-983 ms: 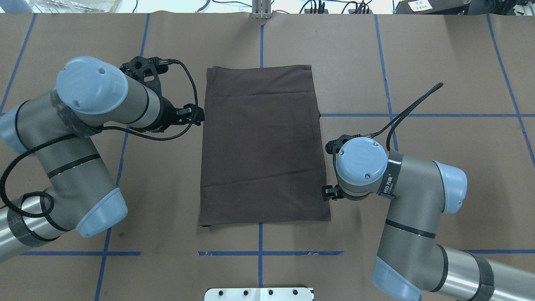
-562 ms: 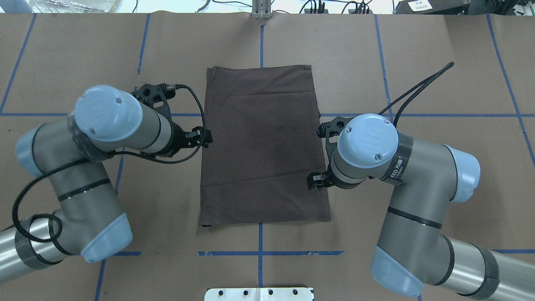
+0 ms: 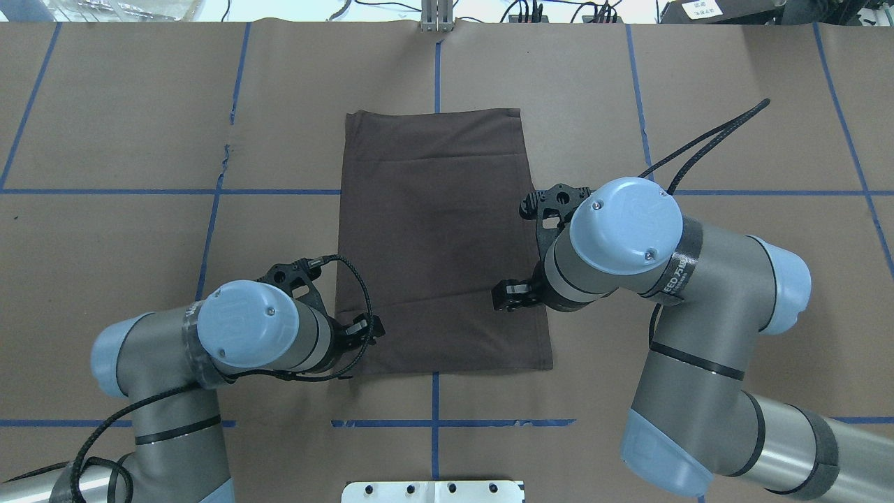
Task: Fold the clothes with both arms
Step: 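Move both grippers down to the shirt's edge nearest the robot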
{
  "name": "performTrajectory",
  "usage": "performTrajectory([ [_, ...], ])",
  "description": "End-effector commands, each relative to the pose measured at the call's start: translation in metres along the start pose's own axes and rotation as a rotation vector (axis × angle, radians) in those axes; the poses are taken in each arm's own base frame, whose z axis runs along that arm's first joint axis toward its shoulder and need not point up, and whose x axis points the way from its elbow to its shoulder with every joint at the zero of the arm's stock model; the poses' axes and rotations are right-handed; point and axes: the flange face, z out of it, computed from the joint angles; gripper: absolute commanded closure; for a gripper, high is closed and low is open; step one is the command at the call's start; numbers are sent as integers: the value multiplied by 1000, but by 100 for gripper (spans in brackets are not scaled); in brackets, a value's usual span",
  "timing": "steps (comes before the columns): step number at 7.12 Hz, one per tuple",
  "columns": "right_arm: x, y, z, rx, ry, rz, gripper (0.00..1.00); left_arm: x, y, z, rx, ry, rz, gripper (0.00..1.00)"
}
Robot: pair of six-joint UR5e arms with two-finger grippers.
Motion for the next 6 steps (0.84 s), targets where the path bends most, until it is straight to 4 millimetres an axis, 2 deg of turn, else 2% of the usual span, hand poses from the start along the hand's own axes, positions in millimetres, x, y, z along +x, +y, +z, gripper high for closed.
performTrajectory([
  [1,0,-1,-1,3,-5,2,0,-7,17,21,-4,-35,-10,6],
  [3,0,-1,-1,2,-4,3,0,-6,16,24,-2,-39,-11,15],
  [4,0,-2,-2,4,-5,3,0,-4,16,23,-1,-36,-11,28],
  [5,0,-2,-2,4,-5,3,0,-4,15,22,-1,-34,-18,46],
  [6,1,-2,-2,4,-5,3,0,-3,12,22,7,-33,-20,50],
])
